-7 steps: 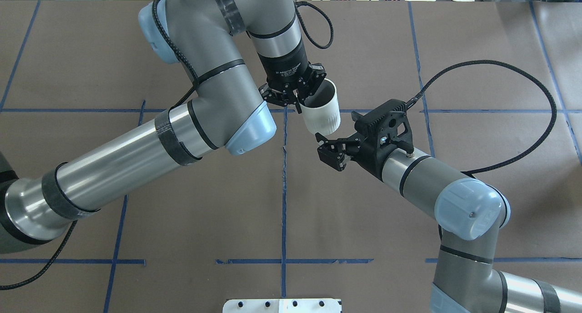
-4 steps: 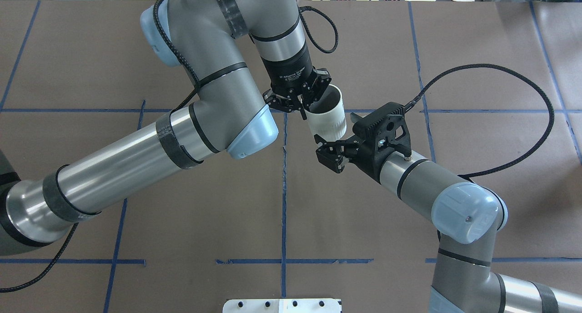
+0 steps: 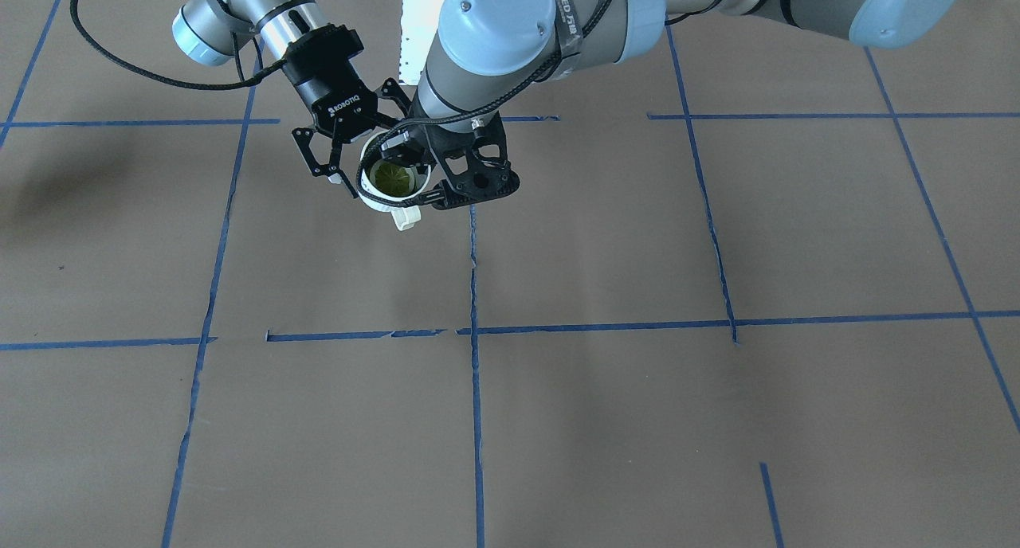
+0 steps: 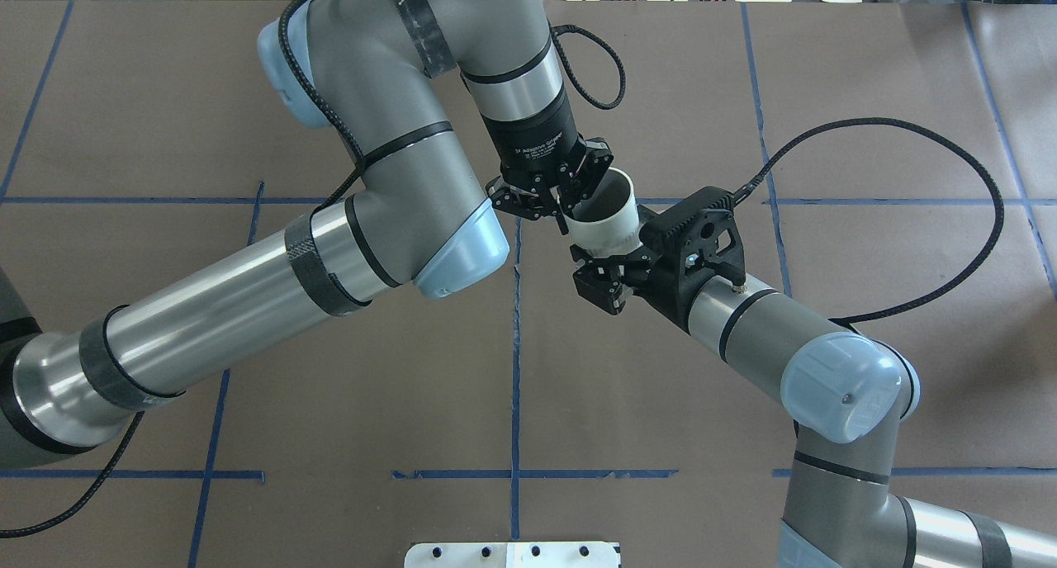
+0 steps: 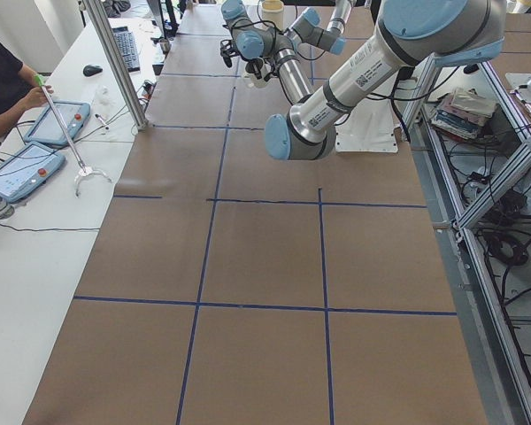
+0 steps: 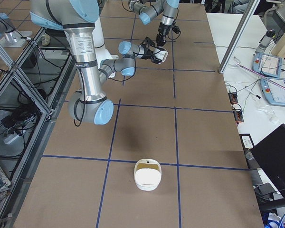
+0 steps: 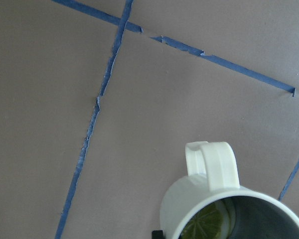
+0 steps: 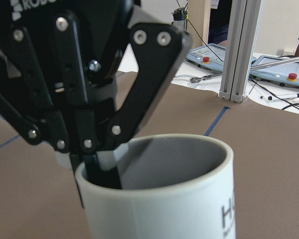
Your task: Left arm hands cup to right arm to dump lemon
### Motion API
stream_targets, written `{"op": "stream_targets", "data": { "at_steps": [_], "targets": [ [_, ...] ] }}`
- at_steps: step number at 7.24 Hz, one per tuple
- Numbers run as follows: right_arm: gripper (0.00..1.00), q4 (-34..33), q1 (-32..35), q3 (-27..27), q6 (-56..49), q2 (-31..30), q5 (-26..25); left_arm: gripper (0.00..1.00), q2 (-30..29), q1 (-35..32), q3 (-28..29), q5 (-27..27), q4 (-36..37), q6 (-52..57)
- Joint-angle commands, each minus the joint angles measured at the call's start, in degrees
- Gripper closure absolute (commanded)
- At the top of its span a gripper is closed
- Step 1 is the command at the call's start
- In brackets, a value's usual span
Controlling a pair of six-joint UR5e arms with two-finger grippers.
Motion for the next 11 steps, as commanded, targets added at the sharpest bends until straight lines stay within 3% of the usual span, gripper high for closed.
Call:
{"op": "stream_targets", "data": {
  "at_steps": [1,2,3,4,5,6,8,11],
  "targets": [
    [0.0,0.08,-0.05,-0.02,0.01,0.03,-0.01,0.99,-0.03,0.43,-0.47,-0.36,-0.03,-0.17],
    [0.02,-0.01,-0.14,-0.02,0.01,-0.06,-0.97,0.98,-0.03,0.43,-0.56,-0.44,-0.12,-0.44],
    [0.2,0.08,-0.57,-0.02,0.01,-0.06,-1.5,0.96,-0.03,0.43,-0.47,-1.31,-0.12,-0.44],
    [0.46,0.08,-0.84,-0.02,-0.08,-0.23,-1.59,0.8,-0.03,0.43,-0.47,-1.93,-0.55,-0.44],
    [0.62,0.08,-1.01,0.07,-0.08,-0.5,-1.68,0.46,-0.03,0.43,-0.47,-1.94,-0.64,-0.35],
    [0.65,0.25,-1.02,0.07,-0.51,-0.5,-1.94,0.04,-0.21,0.43,-0.47,-1.76,-1.51,-0.35],
    [0.65,0.34,-1.1,0.16,-0.43,-2.33,-4.3,0.0,-0.12,-1.58,-0.65,-1.5,-4.58,-0.53],
    [0.66,4.98,2.21,2.88,3.32,-13.2,-5.38,0.0,0.49,-3.09,-1.7,-1.41,-5.3,-1.23]
  ]
}}
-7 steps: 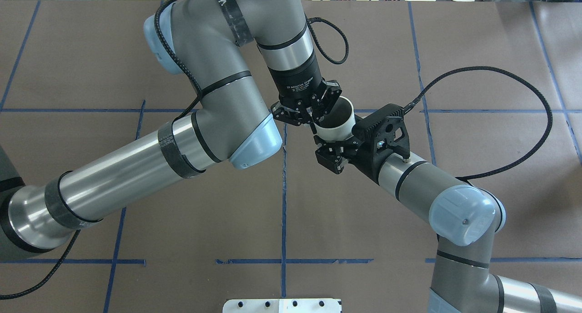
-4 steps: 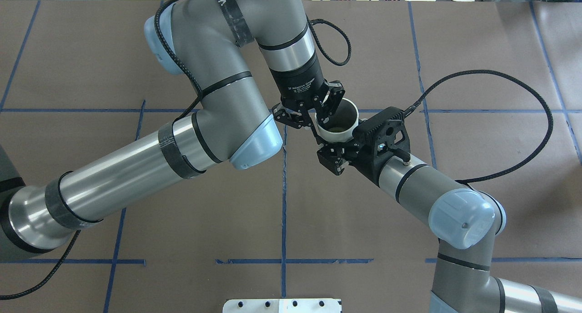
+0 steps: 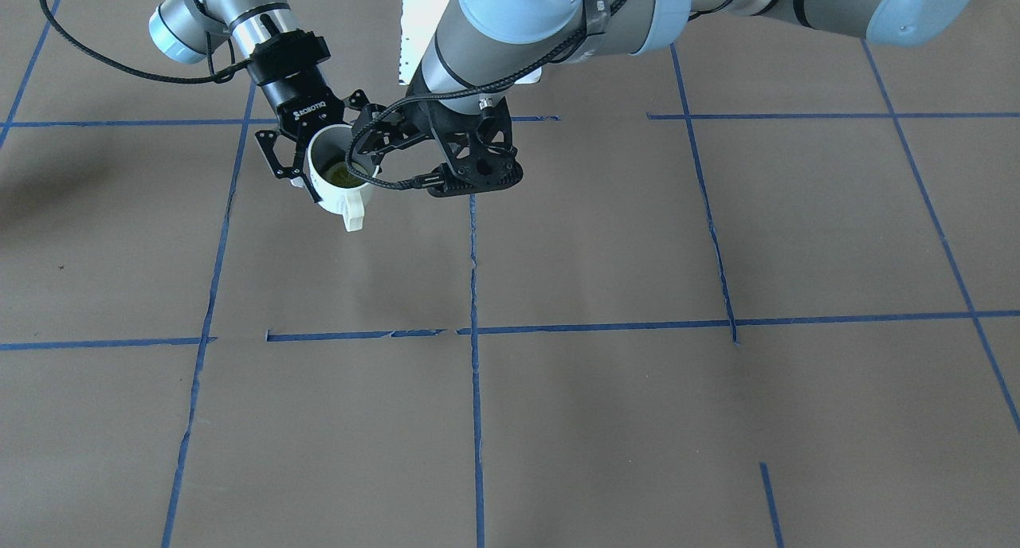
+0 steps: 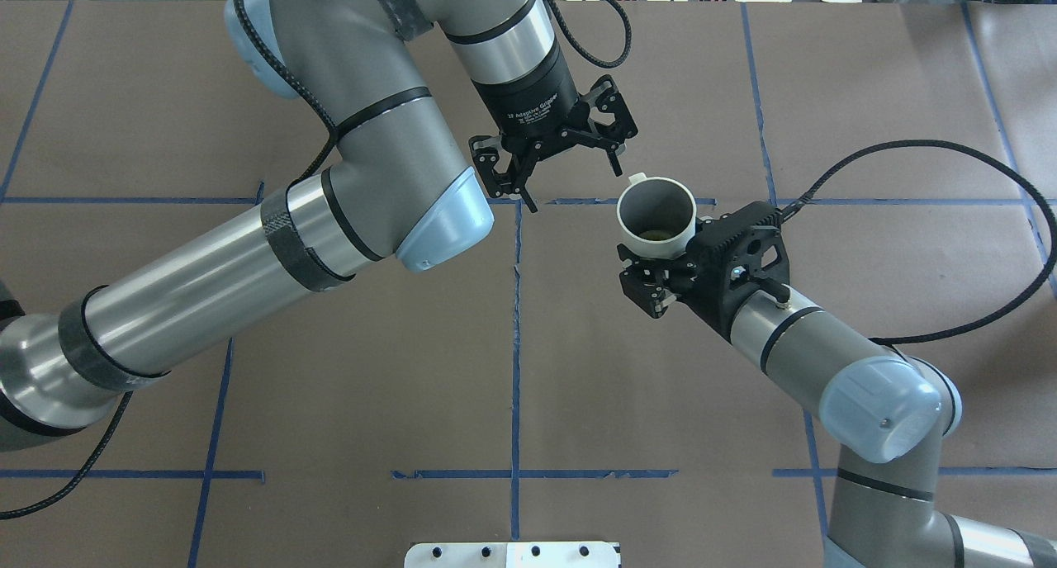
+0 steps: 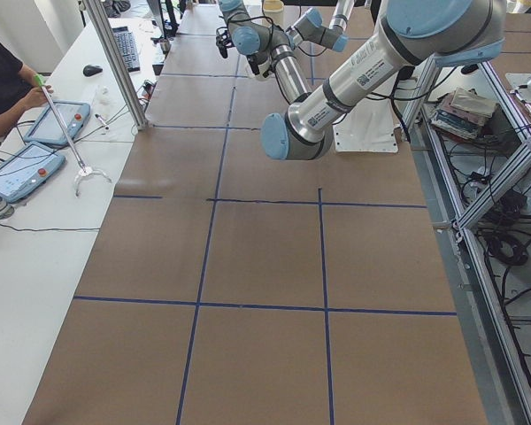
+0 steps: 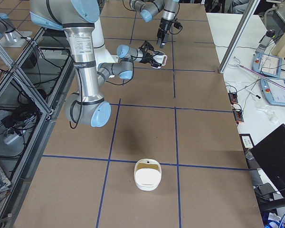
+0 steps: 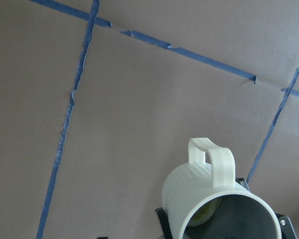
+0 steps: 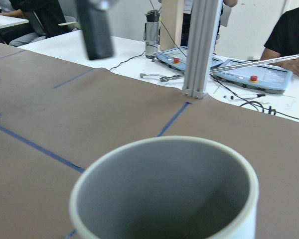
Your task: Left arm hands cup to right arm to dump lemon
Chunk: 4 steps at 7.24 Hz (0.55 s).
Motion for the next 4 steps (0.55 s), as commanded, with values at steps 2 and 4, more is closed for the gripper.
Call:
{"op": "stream_targets", "data": {
  "at_steps": [2,4],
  "targets": [
    [0.68,4.41,14.12,1.16,6.4,-10.63,12.24,0.0,2.14,-0.26,-0.96,0.16,-0.17,-0.01],
    [0.68,5.72,26.36,0.98,7.1,-15.29,24.87,0.0,2.51,-0.17,-1.23,0.16,-0.17,-0.01]
  ]
}}
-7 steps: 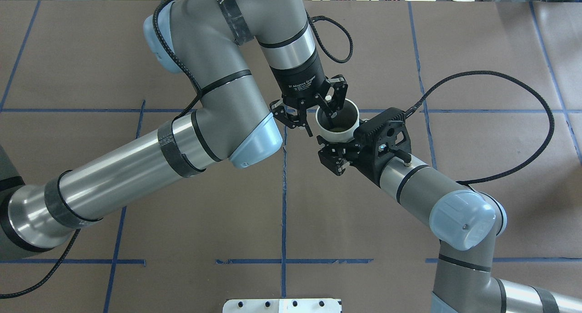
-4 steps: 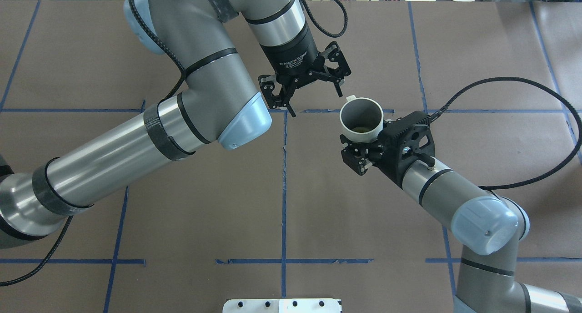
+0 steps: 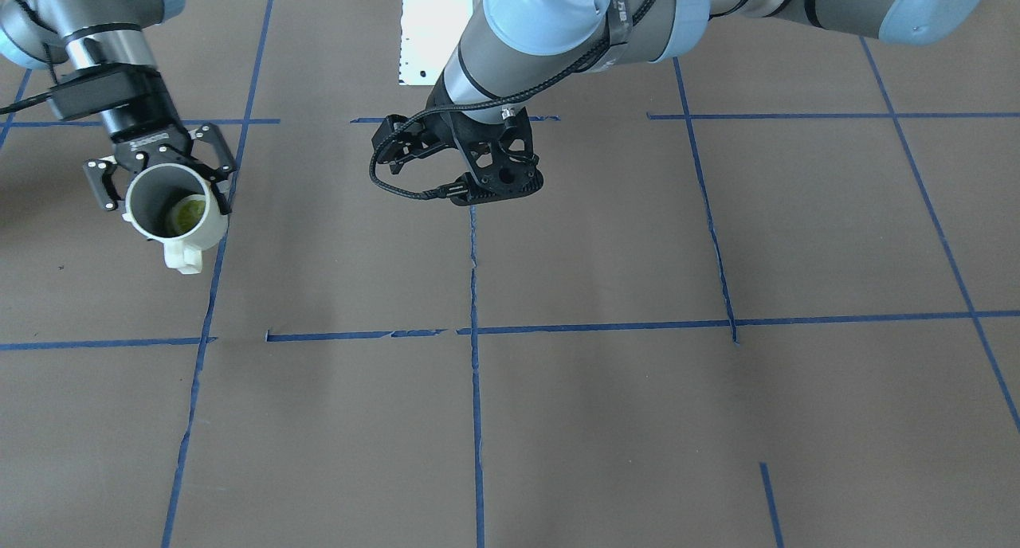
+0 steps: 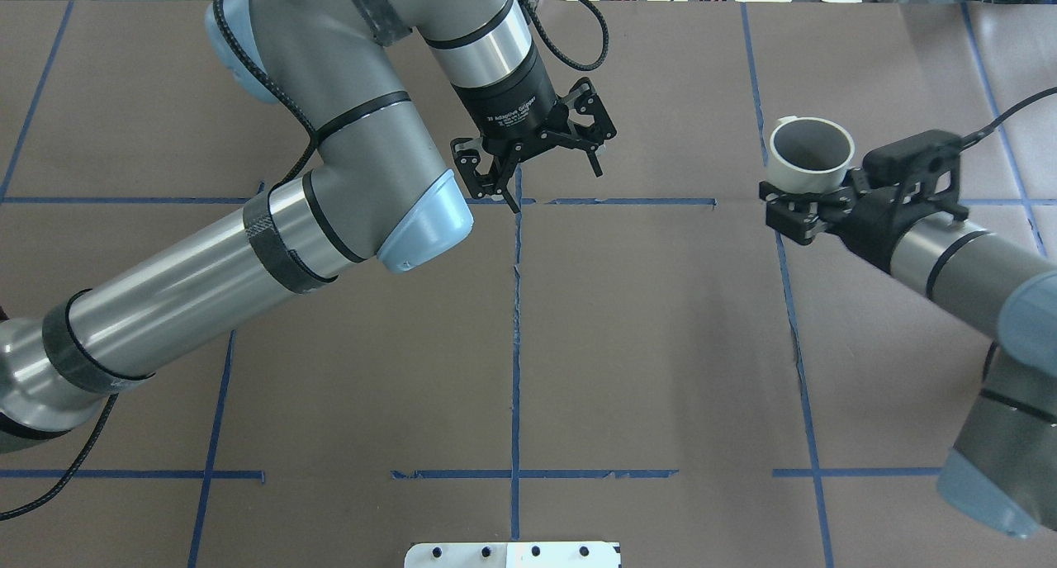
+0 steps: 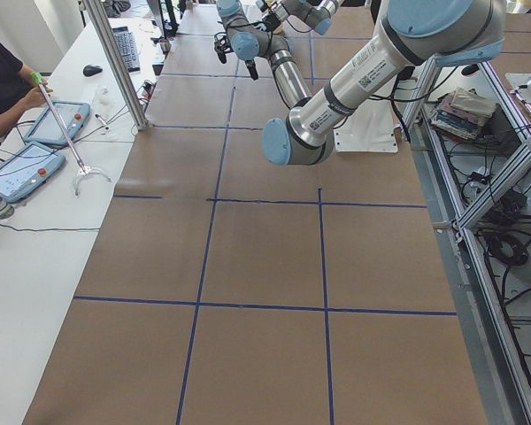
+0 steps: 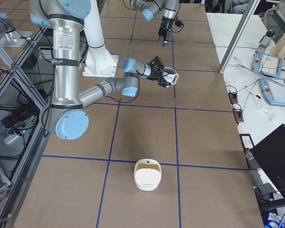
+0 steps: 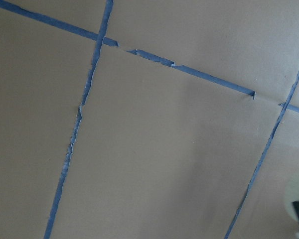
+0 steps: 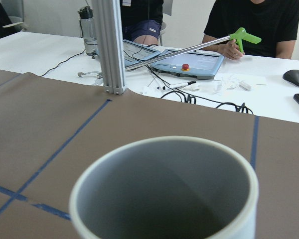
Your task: Left arm hands cup to right arm to dump lemon
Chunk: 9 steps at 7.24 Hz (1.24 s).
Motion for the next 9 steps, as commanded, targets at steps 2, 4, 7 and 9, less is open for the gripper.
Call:
{"op": "stream_targets", "data": {
  "at_steps": [2,4,7,9],
  "targets": [
    [0.69,14.34,13.6,-4.32,4.42,-10.95,11.56,0.0,0.45,0.07,-0.17,0.1,0.0,0.09],
    [0.7,25.18,25.78,-13.8,4.51,-13.36,24.86,0.0,0.8,-0.02,-0.17,0.1,0.0,0.09],
    [0.7,44.74,32.96,-25.67,23.76,-16.7,29.86,0.0,0.8,0.07,-0.52,1.68,0.0,0.0],
    [0.71,52.09,36.21,-31.83,37.4,-17.06,31.95,0.0,0.8,0.07,-0.87,1.68,0.0,-0.17]
  ]
}}
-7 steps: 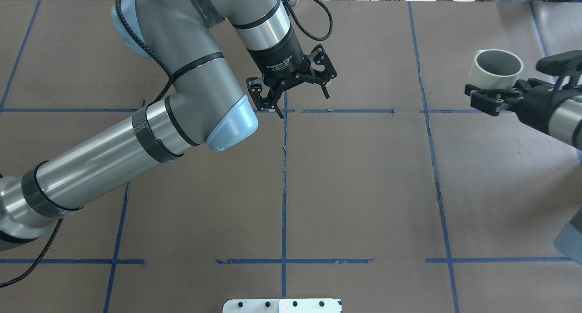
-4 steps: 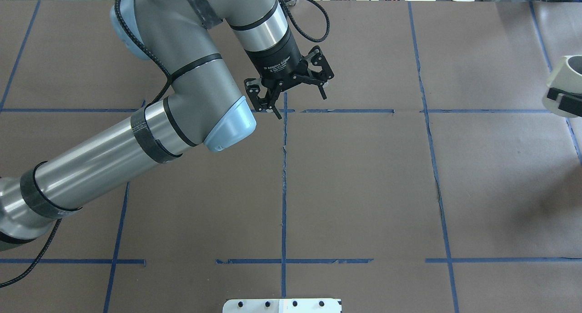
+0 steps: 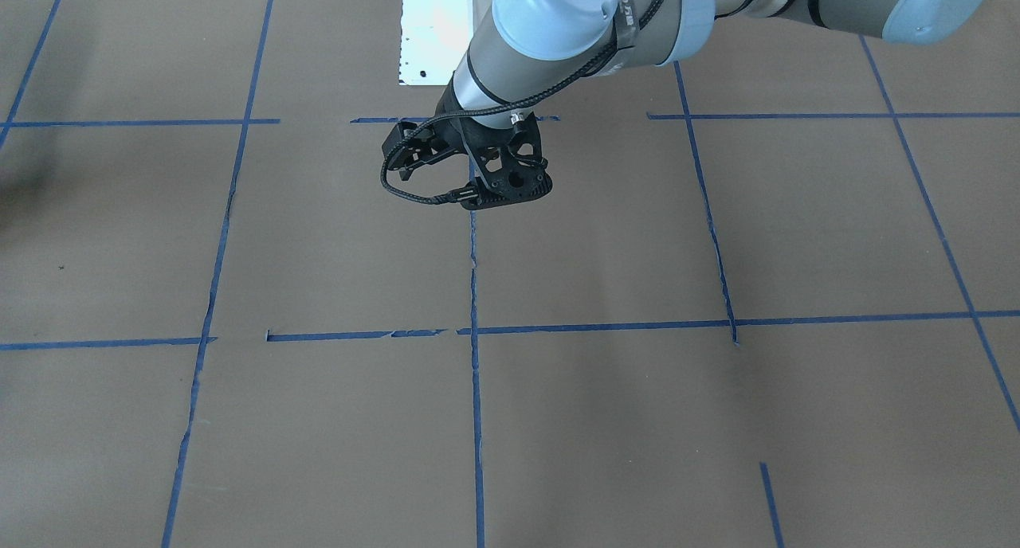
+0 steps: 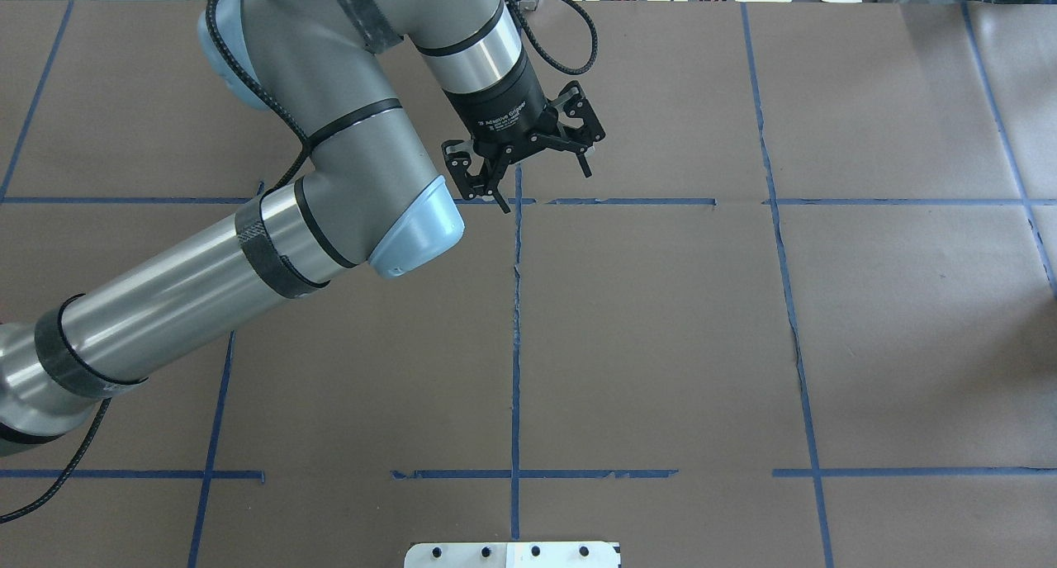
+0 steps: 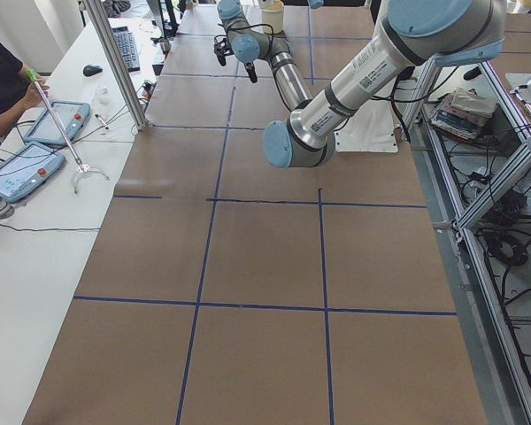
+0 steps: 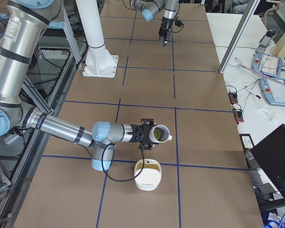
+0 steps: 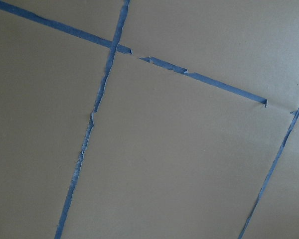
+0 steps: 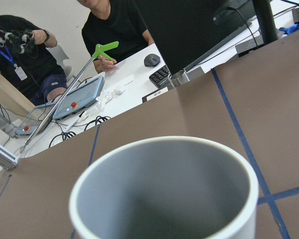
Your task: Left arm hands cup to right arm to dump lemon
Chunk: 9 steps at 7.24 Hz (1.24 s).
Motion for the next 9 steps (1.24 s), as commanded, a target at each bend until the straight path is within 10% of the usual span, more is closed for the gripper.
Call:
{"op": "stream_targets", "data": {
  "at_steps": [1,9],
  "targets": [
    [0.71,5.74,2.83,-4.43,15.57,-0.38,2.67,0.0,0.0,0.0,-0.25,0.08,0.0,-0.22],
    [0.7,16.65,7.03,-9.7,75.95,2.07,2.94,0.0,0.18,-0.08,-0.61,0.17,0.0,-0.13]
  ]
}}
